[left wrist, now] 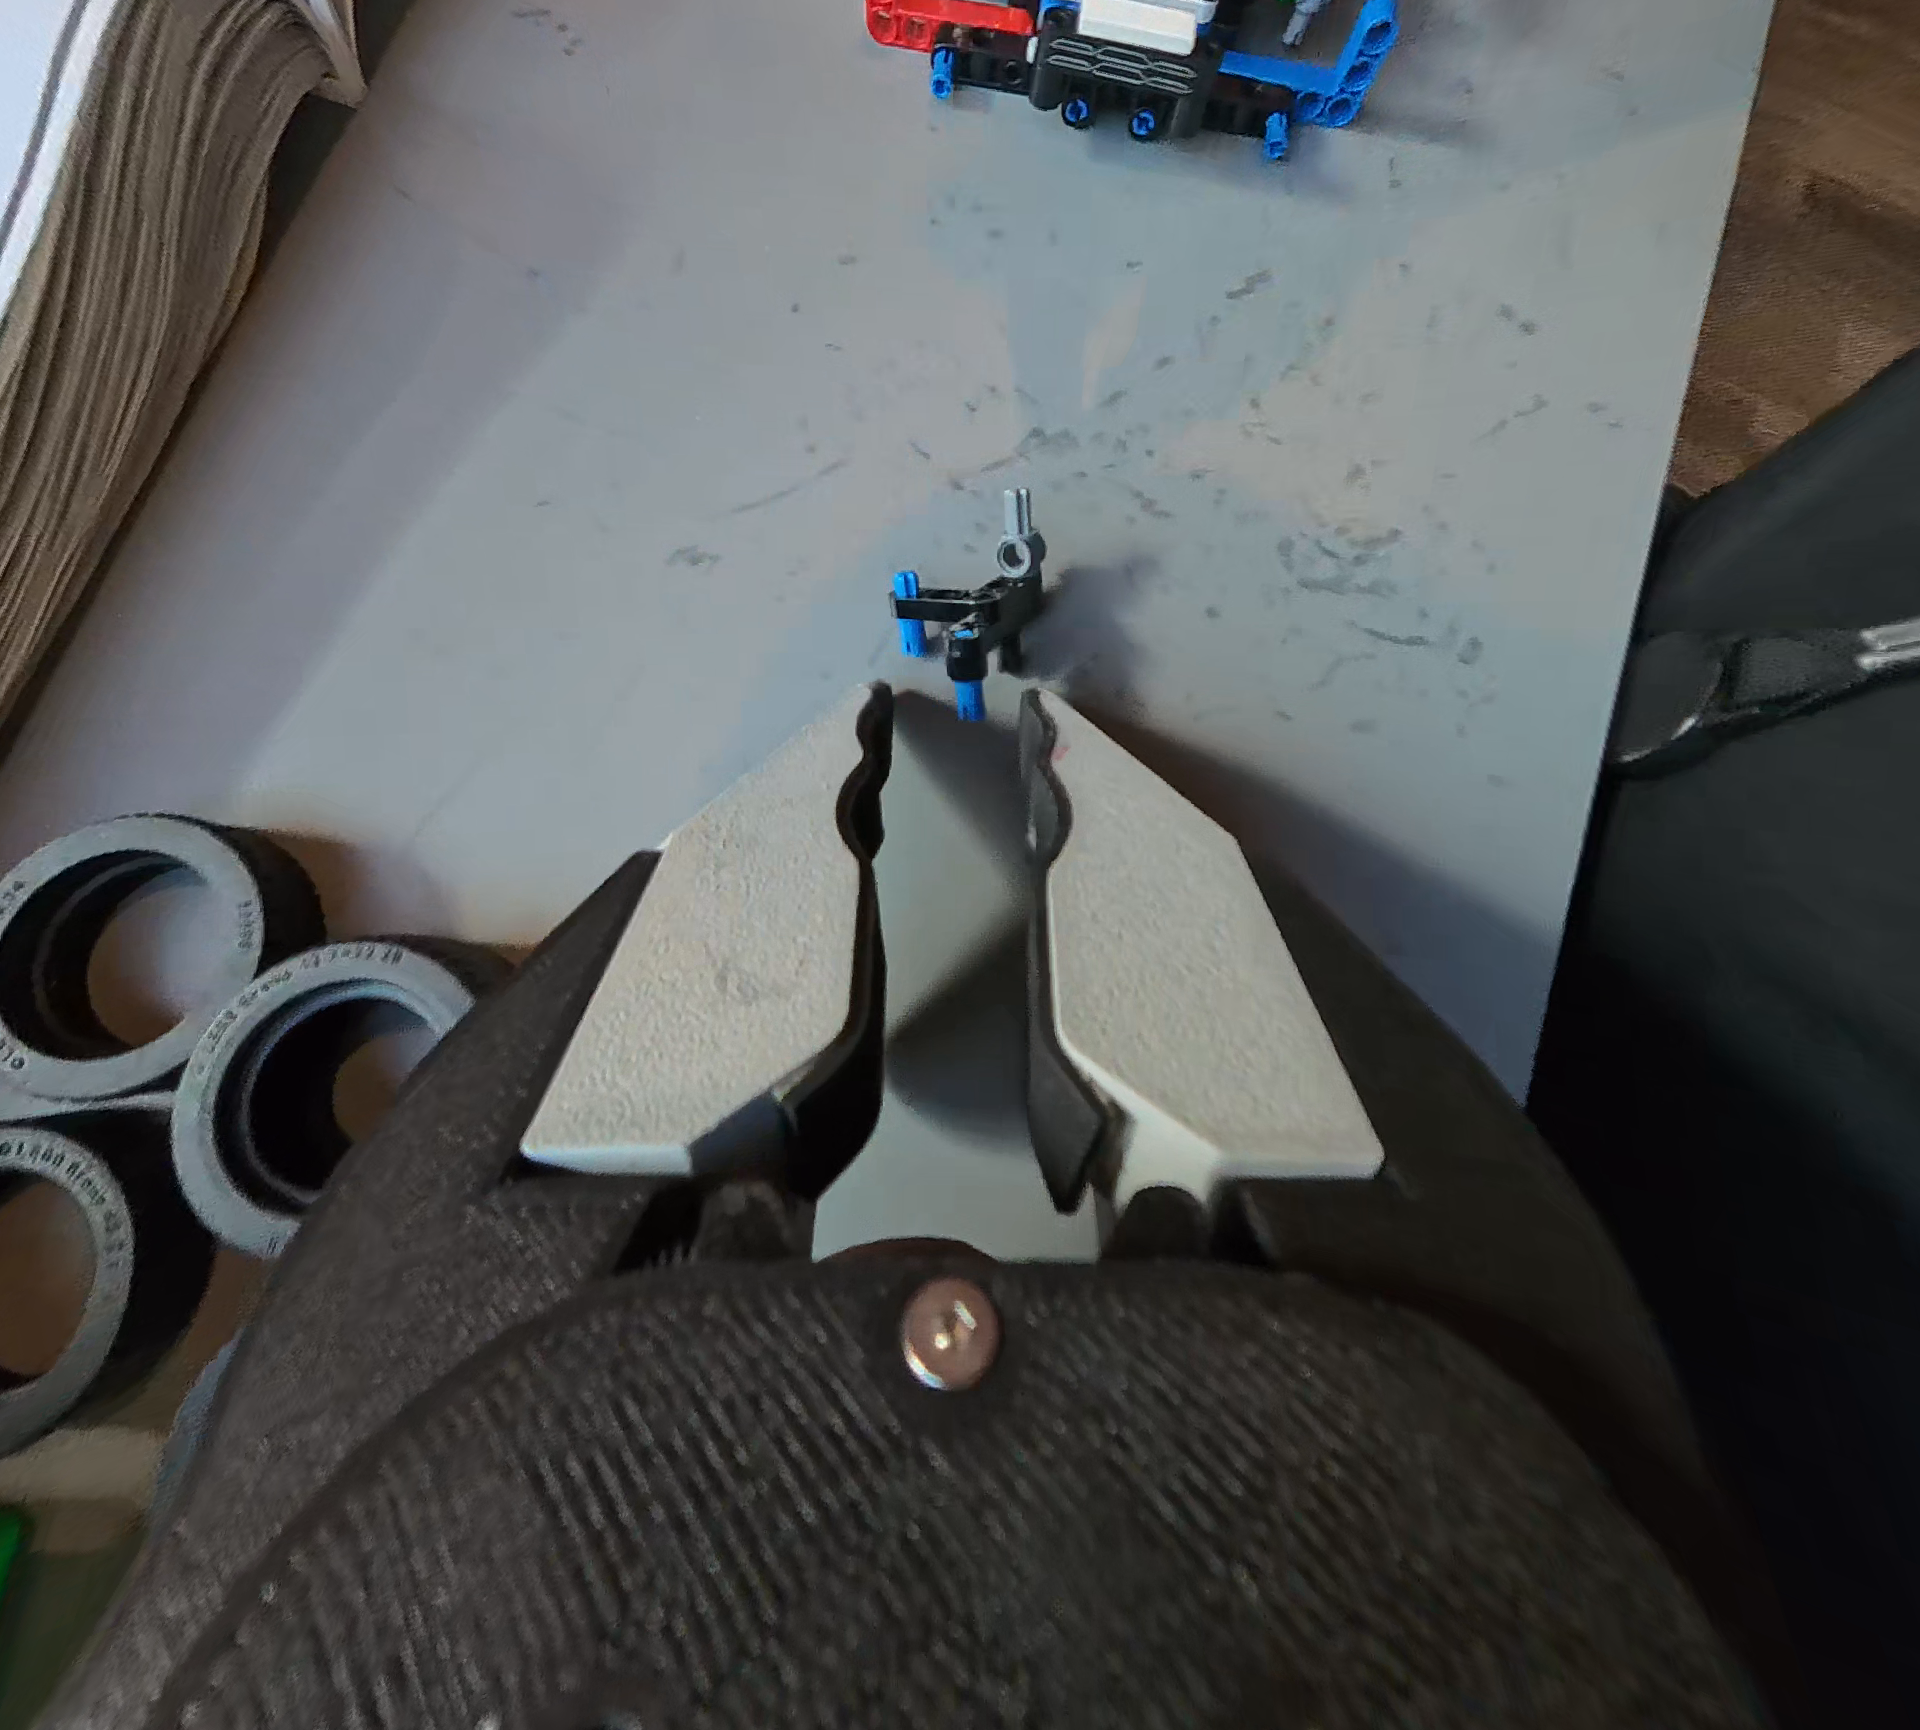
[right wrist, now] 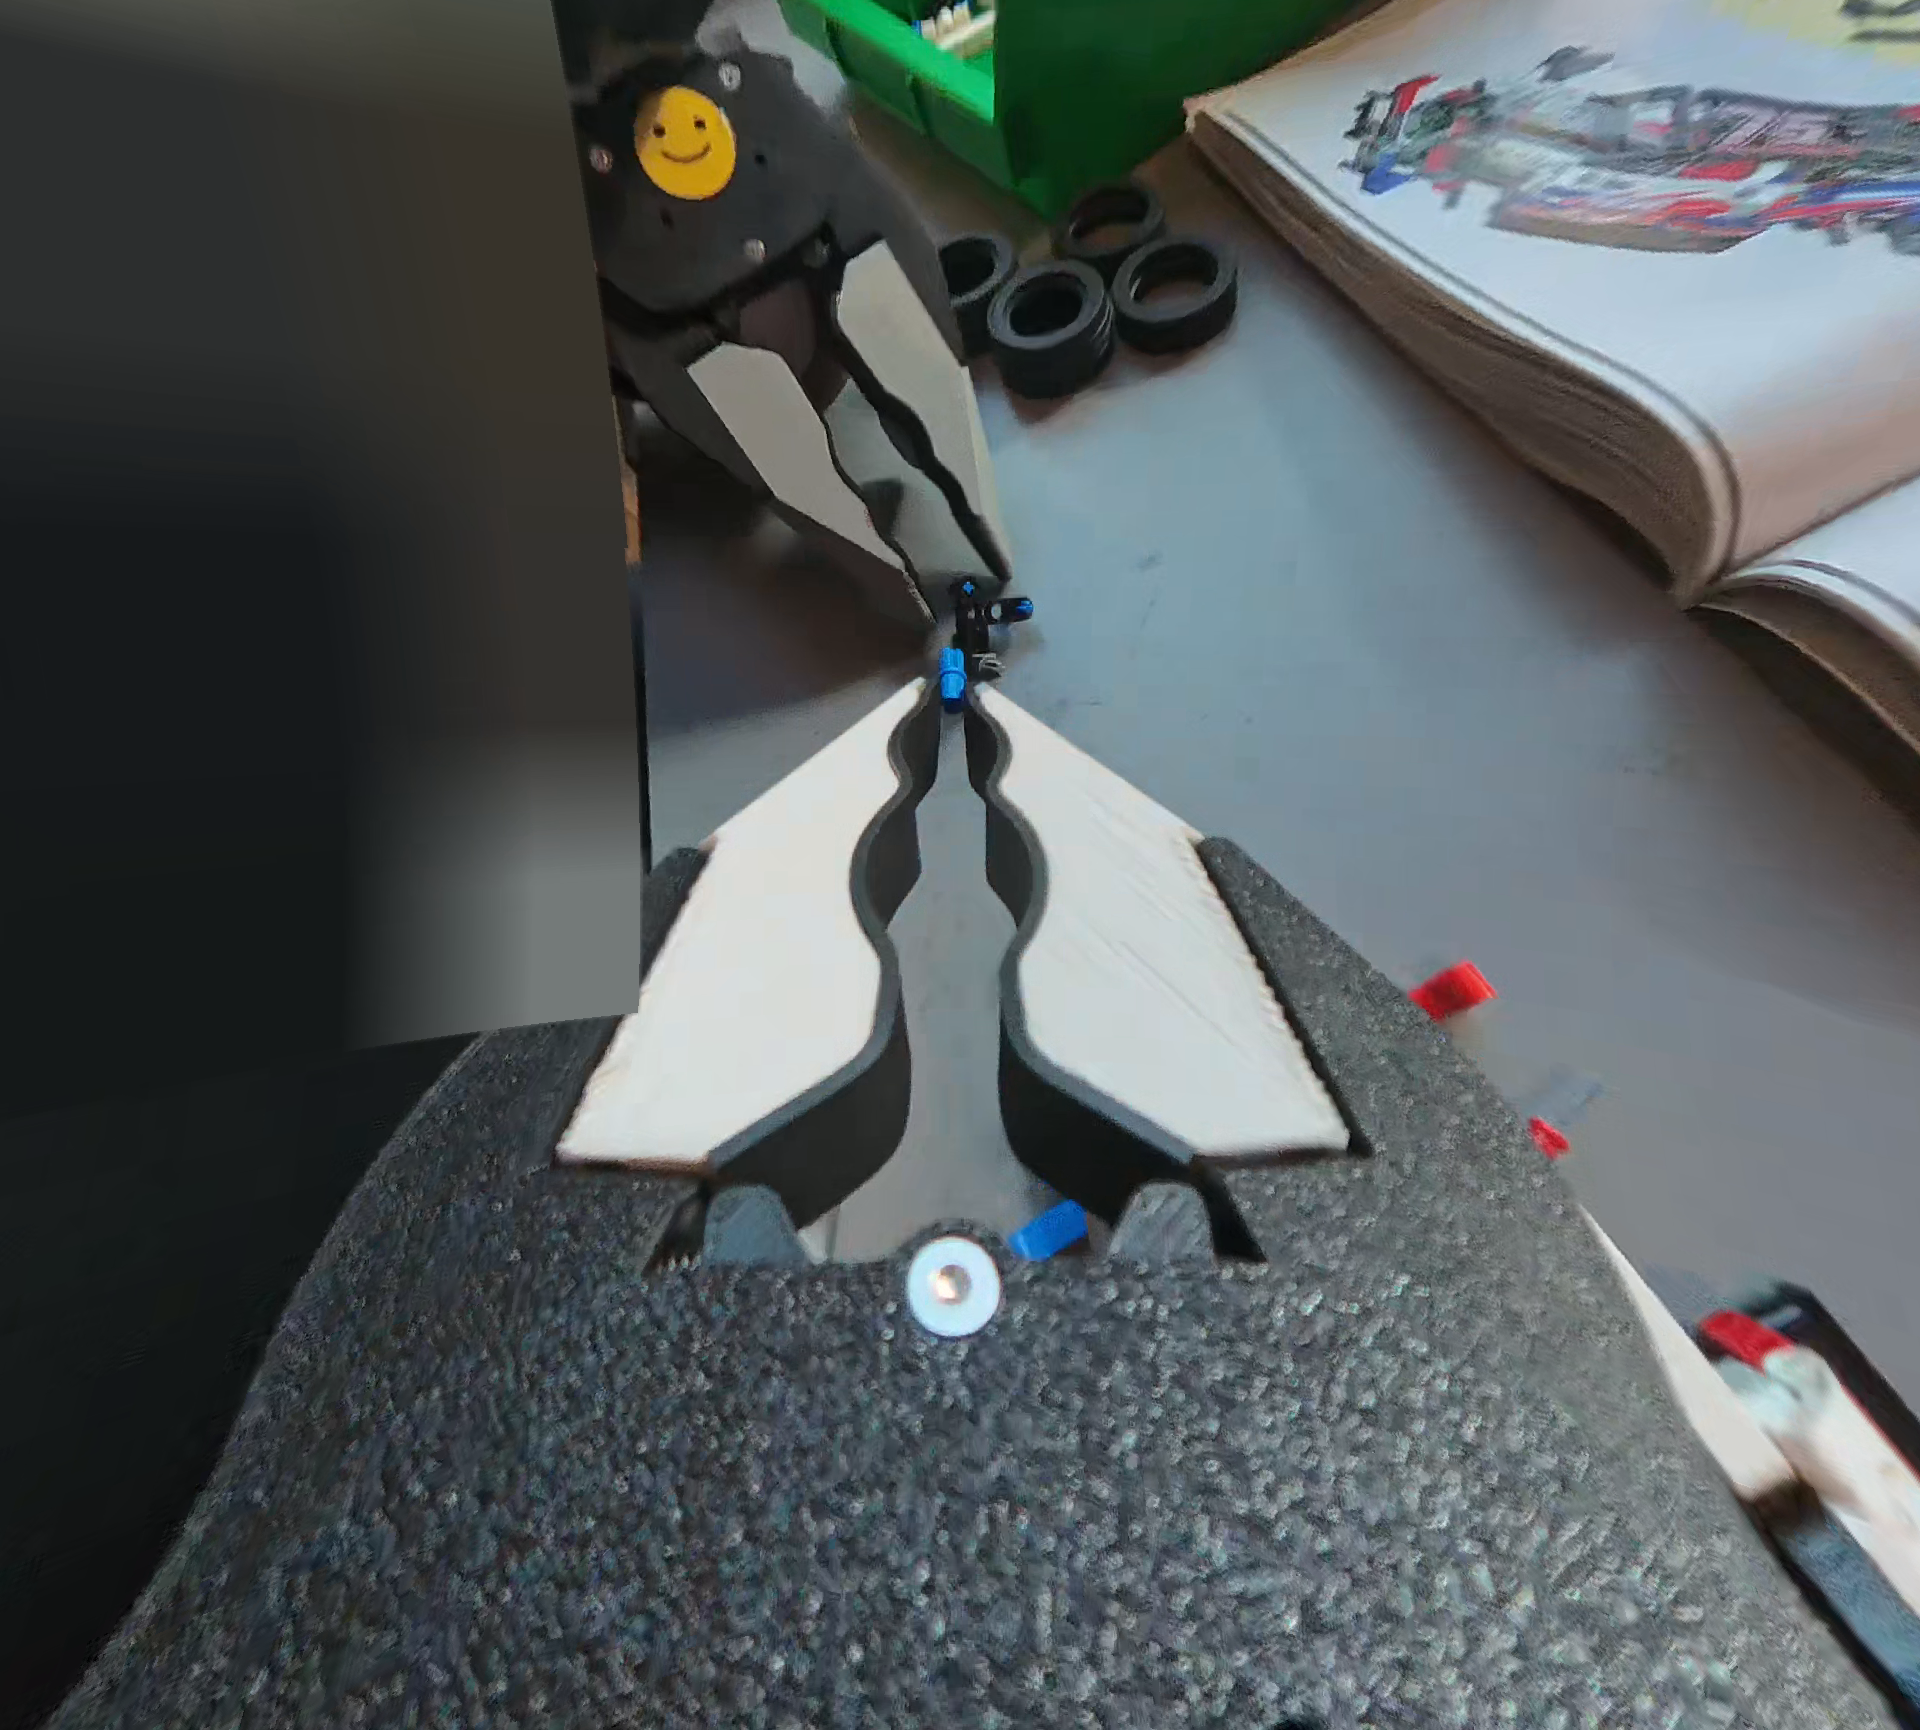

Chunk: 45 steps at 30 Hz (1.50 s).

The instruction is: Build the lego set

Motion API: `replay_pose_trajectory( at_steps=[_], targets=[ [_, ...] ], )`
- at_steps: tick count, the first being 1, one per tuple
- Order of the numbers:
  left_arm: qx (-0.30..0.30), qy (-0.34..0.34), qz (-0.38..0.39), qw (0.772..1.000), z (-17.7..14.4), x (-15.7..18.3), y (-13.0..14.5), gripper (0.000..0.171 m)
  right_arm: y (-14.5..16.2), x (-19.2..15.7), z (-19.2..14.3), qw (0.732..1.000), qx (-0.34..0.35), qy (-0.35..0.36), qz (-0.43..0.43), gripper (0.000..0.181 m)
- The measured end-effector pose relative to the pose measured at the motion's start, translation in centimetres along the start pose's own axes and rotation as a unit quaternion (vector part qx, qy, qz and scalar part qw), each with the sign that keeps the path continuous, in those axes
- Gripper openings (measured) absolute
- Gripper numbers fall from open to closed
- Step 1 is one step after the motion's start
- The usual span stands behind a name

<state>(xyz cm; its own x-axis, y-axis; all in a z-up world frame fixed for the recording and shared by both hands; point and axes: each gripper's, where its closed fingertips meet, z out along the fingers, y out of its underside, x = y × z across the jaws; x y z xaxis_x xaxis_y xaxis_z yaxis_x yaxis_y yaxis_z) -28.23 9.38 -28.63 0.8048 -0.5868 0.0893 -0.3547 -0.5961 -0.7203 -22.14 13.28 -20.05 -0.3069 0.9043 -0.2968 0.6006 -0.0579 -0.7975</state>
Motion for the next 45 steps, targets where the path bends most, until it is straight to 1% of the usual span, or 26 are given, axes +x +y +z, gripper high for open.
replay_pose_trajectory(
  at_steps=[3,5,7,10,12,16,21,45],
  targets=[
    [0.000,0.022,0.001,1.000,0.3,0.2,-0.2,0.019,1.0,0.0,3.2,0.998,-0.053,0.012,-0.019,0.004],
    [-0.001,0.042,-0.003,0.999,0.4,0.4,-0.3,0.015,1.0,-0.2,4.7,0.997,-0.067,0.014,-0.033,0.004],
    [-0.006,0.055,-0.010,0.998,0.5,0.4,-0.3,0.005,1.3,0.1,5.7,0.995,-0.089,0.022,-0.043,0.003],
    [-0.007,0.064,0.004,0.998,0.7,0.6,-0.4,0.004,2.2,0.6,6.8,0.991,-0.119,0.029,-0.049,0.003],
    [-0.009,0.072,0.023,0.997,0.8,1.0,-0.5,0.004,2.4,0.5,7.3,0.991,-0.122,0.026,-0.046,0.003],
    [-0.009,0.074,0.040,0.996,0.9,0.9,-0.5,0.004,2.8,0.1,7.6,0.991,-0.131,0.017,-0.039,0.003],
    [-0.011,0.080,0.061,0.995,0.9,0.9,-0.6,0.004,2.8,0.7,7.2,0.990,-0.135,0.024,-0.040,0.003],
    [-0.011,0.091,0.061,0.994,1.0,1.0,-0.6,0.004,3.1,0.5,7.5,0.984,-0.149,0.021,-0.093,0.003]
  ],
)
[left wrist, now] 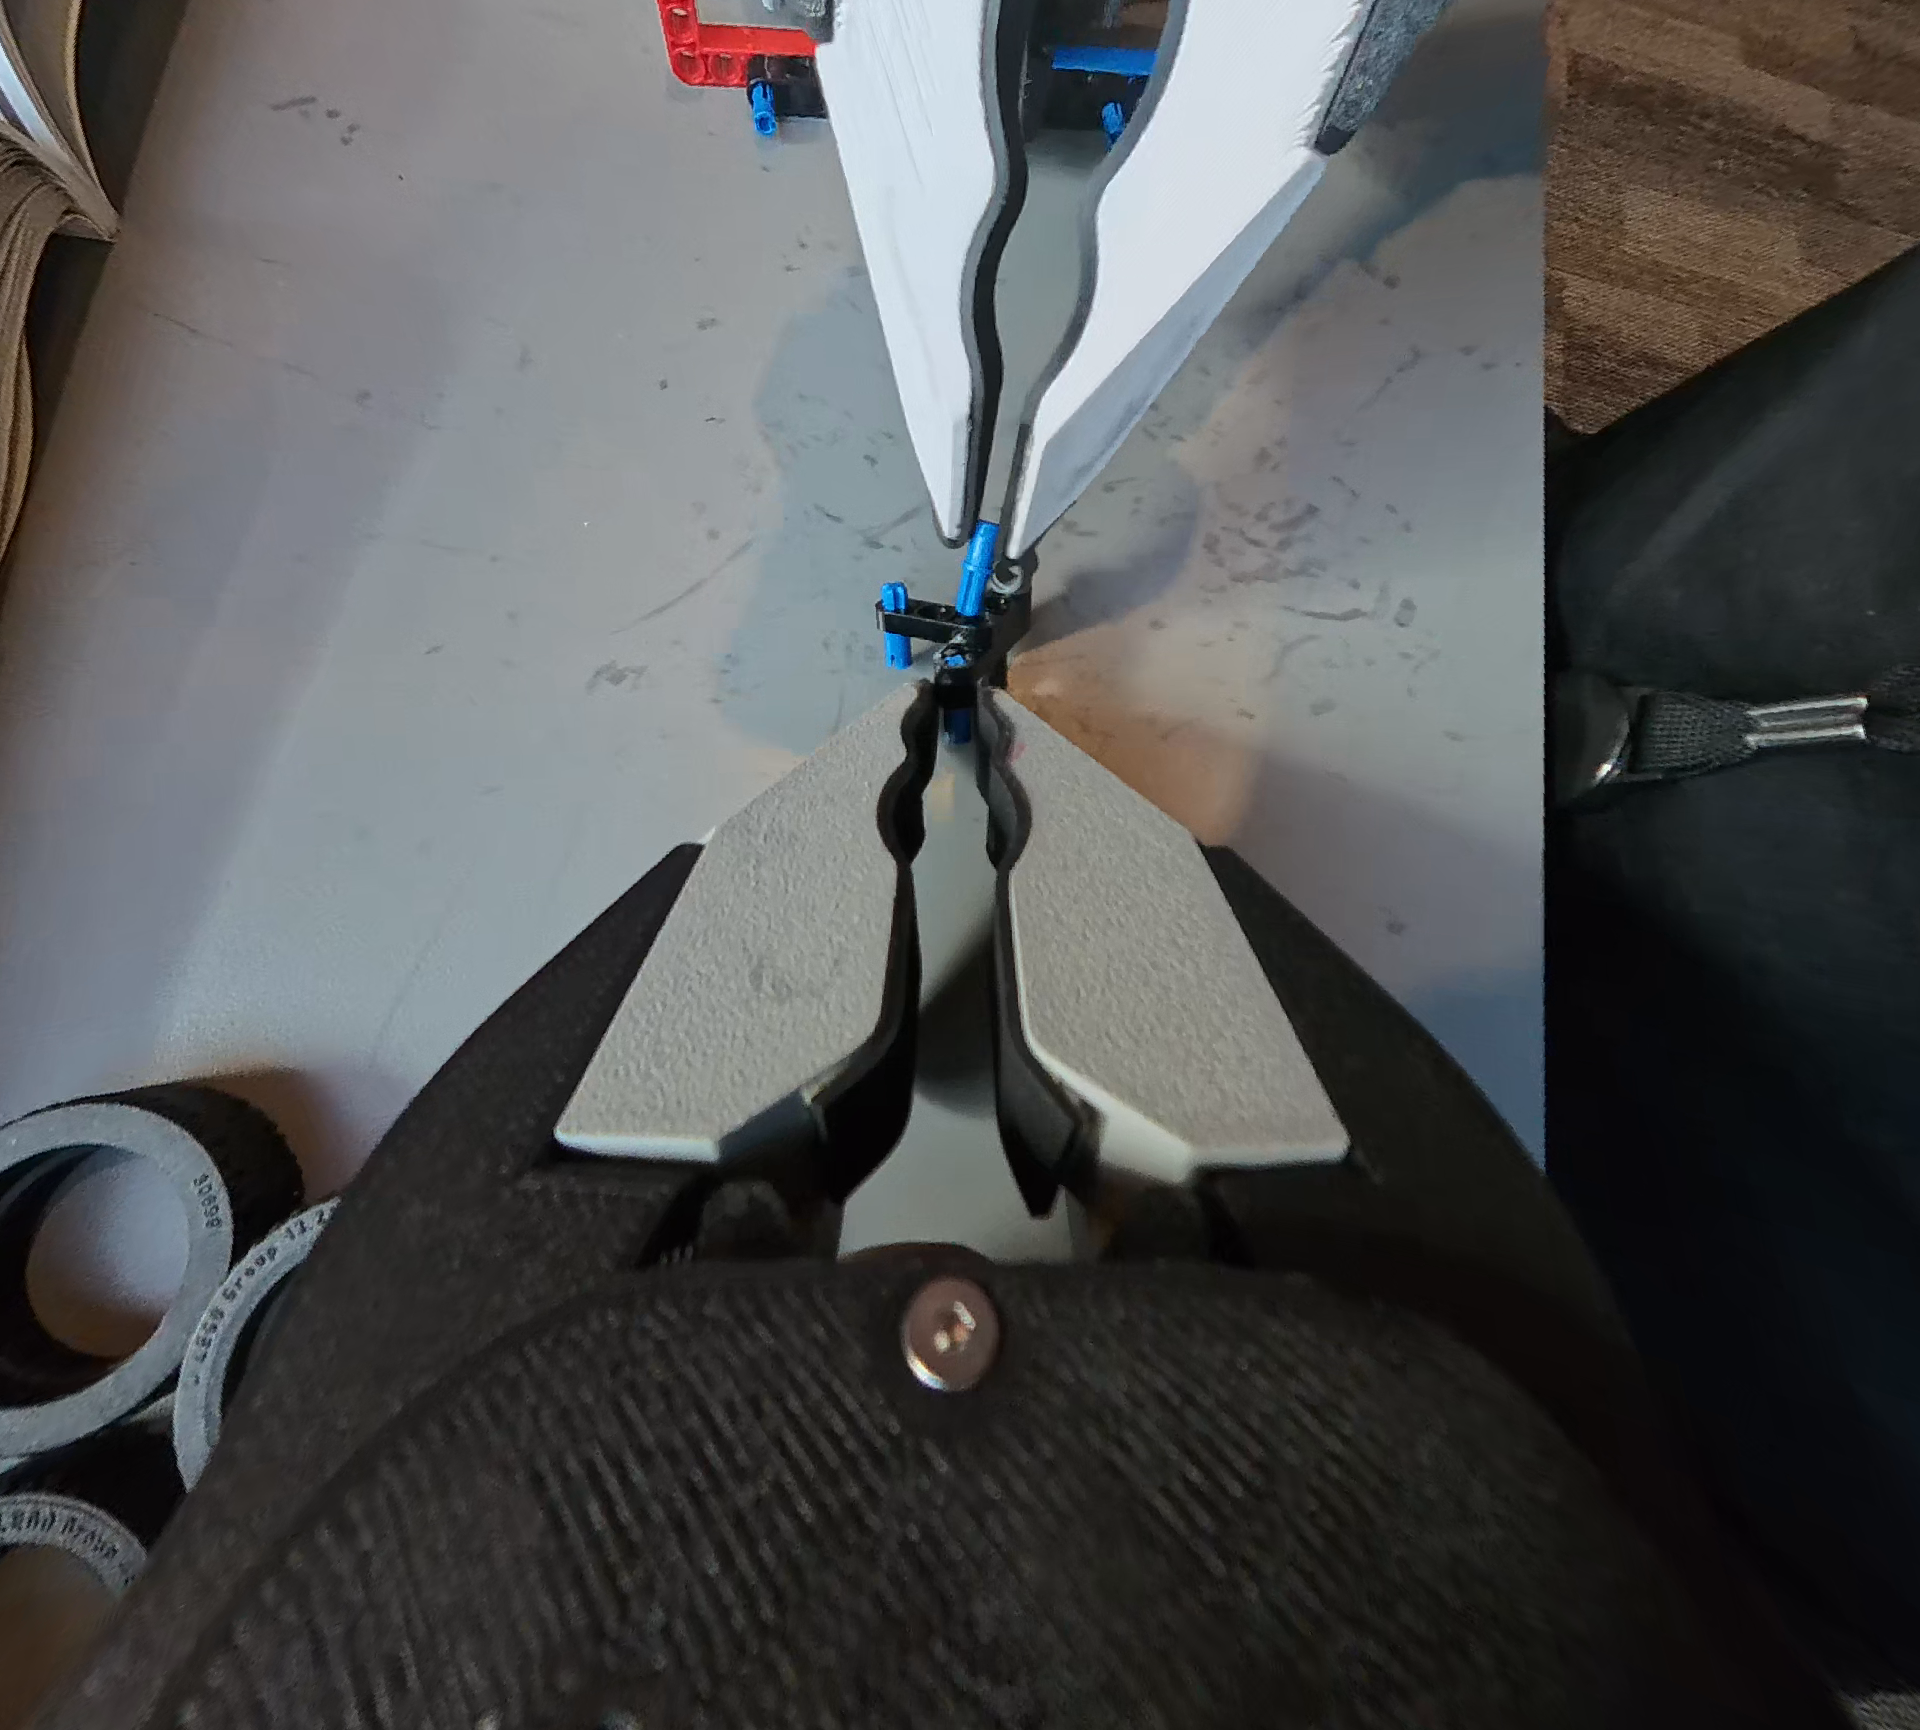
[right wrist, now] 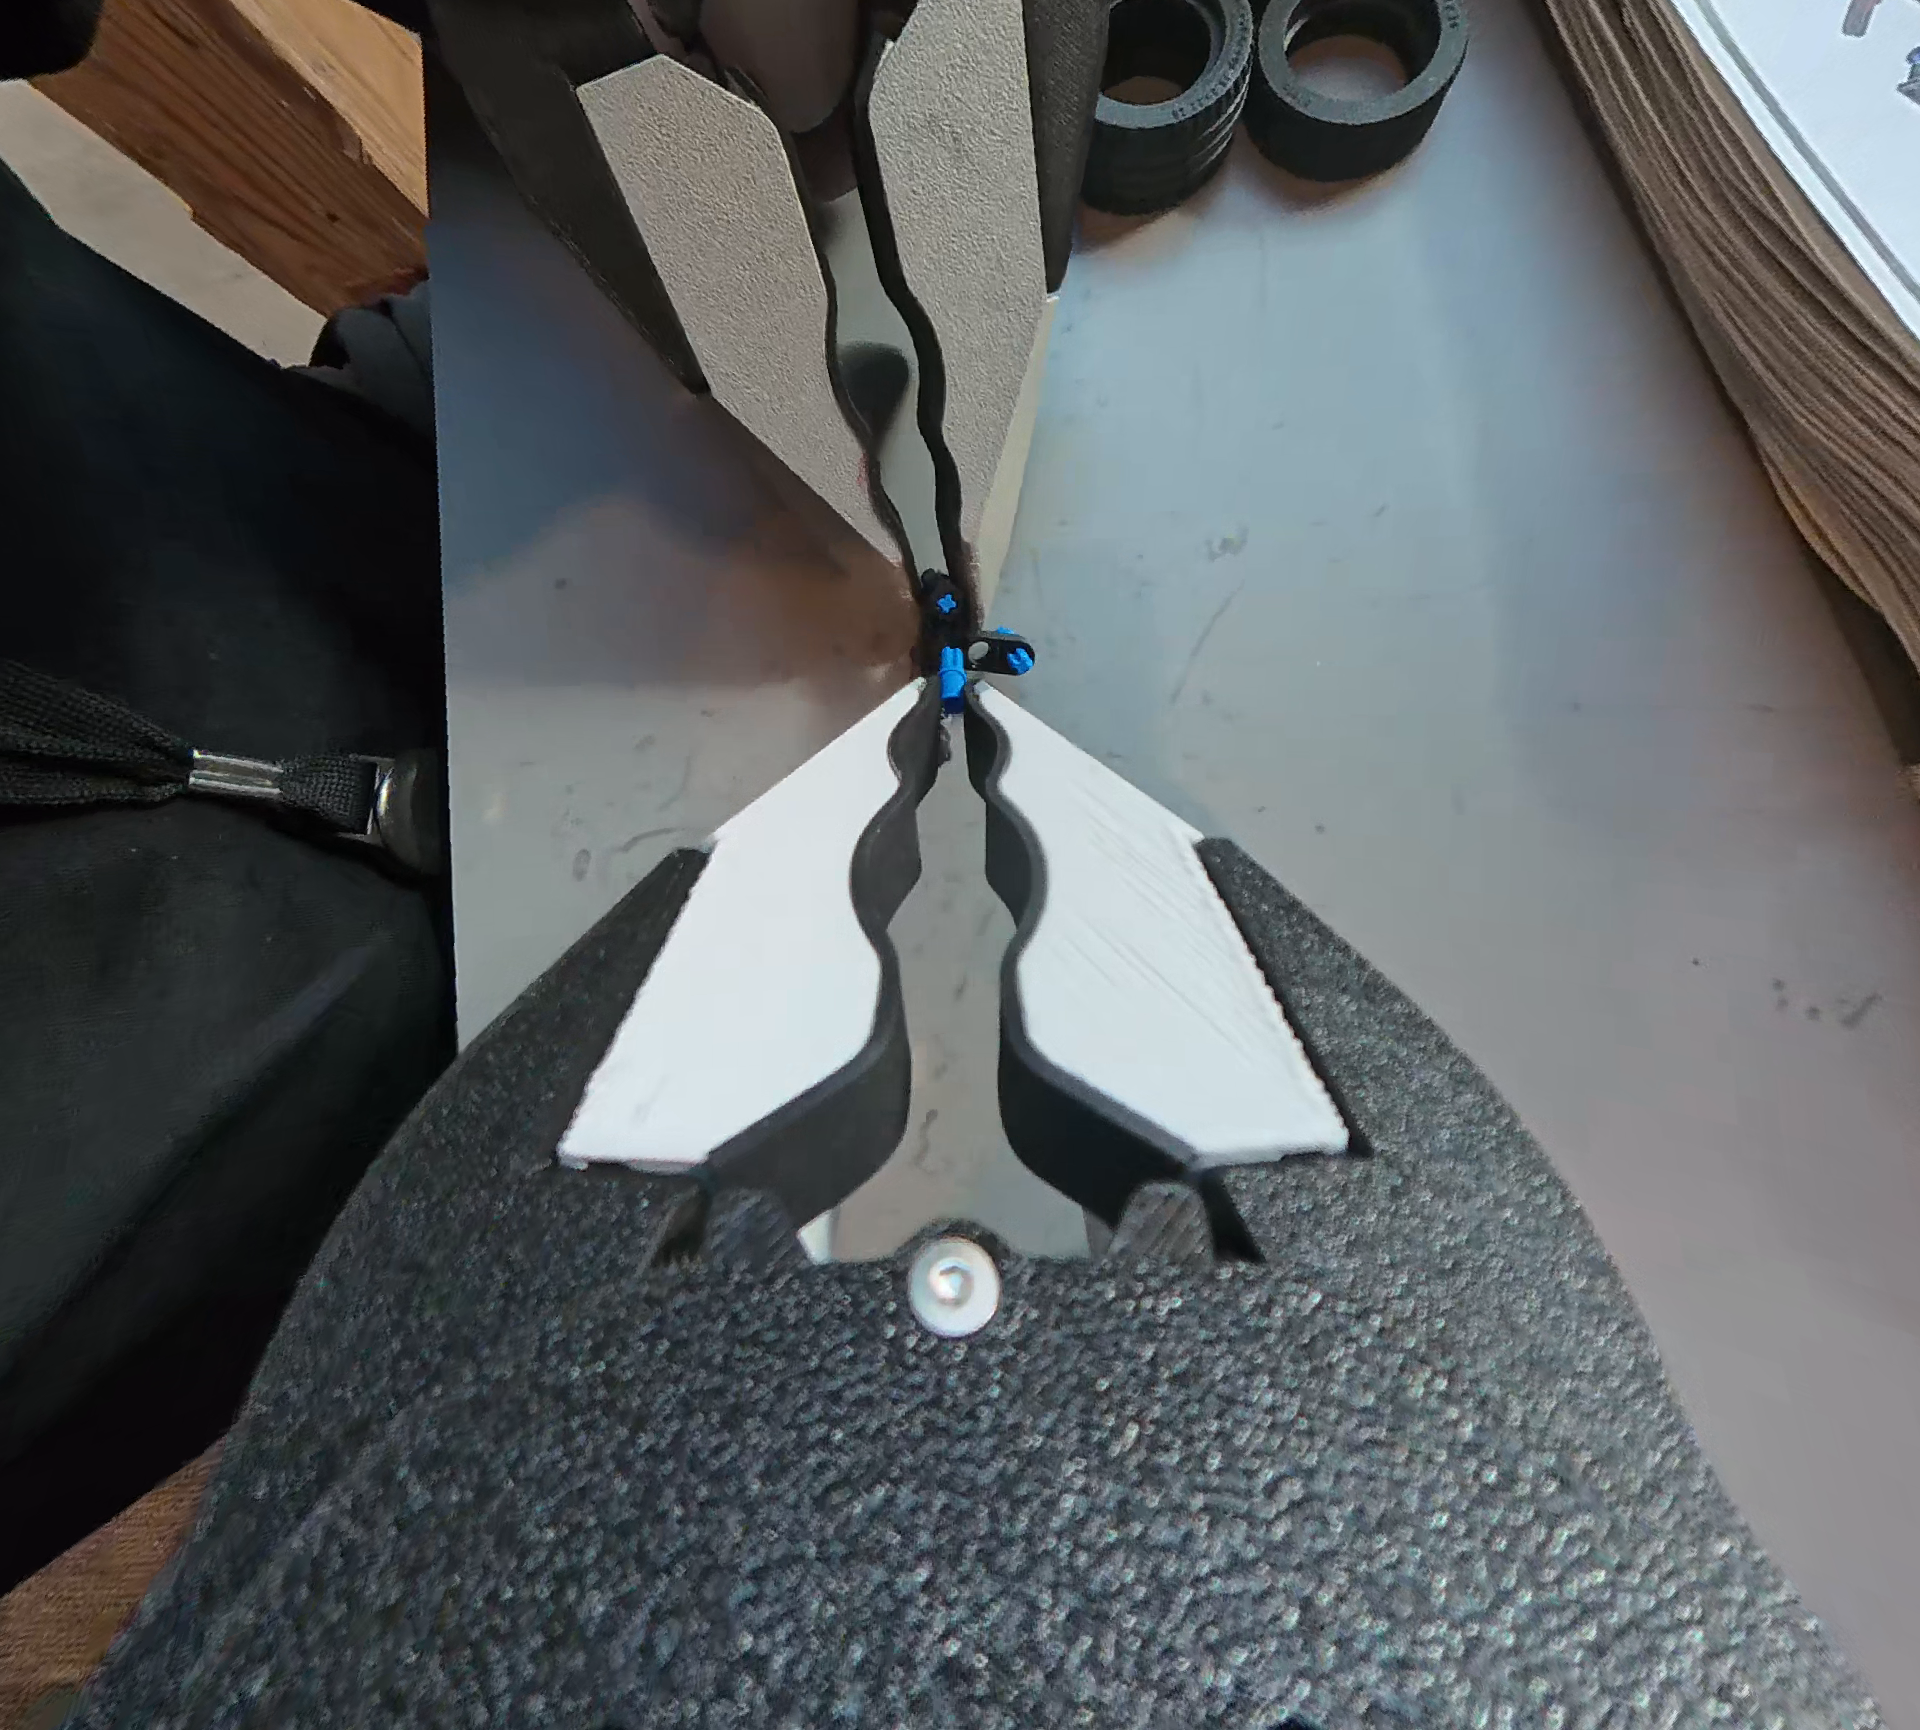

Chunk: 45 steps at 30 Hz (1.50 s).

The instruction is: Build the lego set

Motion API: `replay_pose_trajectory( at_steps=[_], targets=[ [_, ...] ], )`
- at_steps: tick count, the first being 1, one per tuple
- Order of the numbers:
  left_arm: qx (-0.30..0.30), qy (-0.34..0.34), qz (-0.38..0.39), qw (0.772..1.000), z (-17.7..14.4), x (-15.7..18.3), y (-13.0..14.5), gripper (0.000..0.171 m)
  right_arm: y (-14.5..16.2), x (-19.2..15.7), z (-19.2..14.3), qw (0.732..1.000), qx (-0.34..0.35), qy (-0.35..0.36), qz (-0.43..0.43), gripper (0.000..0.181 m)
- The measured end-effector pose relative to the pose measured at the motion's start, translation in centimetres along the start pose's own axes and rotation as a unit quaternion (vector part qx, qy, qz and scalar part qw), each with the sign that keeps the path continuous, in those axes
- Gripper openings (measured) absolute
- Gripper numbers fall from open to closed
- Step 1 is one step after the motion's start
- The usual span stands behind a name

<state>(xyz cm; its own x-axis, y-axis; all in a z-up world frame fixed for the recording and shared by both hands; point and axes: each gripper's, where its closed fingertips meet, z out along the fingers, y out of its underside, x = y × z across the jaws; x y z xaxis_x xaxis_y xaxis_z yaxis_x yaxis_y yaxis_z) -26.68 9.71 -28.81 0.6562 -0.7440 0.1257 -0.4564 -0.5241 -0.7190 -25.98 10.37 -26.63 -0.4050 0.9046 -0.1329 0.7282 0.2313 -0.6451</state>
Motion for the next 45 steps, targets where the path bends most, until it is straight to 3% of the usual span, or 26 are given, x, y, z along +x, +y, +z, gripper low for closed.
replay_pose_trajectory(
  at_steps=[15,20,33,45],
  targets=[
    [0.000,0.012,-0.008,1.000,0.0,0.0,-0.1,0.004,0.4,0.0,0.1,0.982,-0.049,0.031,-0.182,0.004],
    [0.000,0.017,-0.013,1.000,0.2,0.1,-0.2,0.004,0.6,0.3,0.1,0.961,-0.075,0.051,-0.260,0.004],
    [0.004,0.057,-0.049,0.997,0.5,0.8,-0.7,0.006,0.5,0.1,0.1,0.946,-0.109,0.052,-0.300,0.004],
    [0.001,0.082,-0.078,0.994,0.6,1.0,-0.7,0.005,0.1,0.0,0.0,0.878,-0.135,0.073,-0.453,0.003]
  ],
)
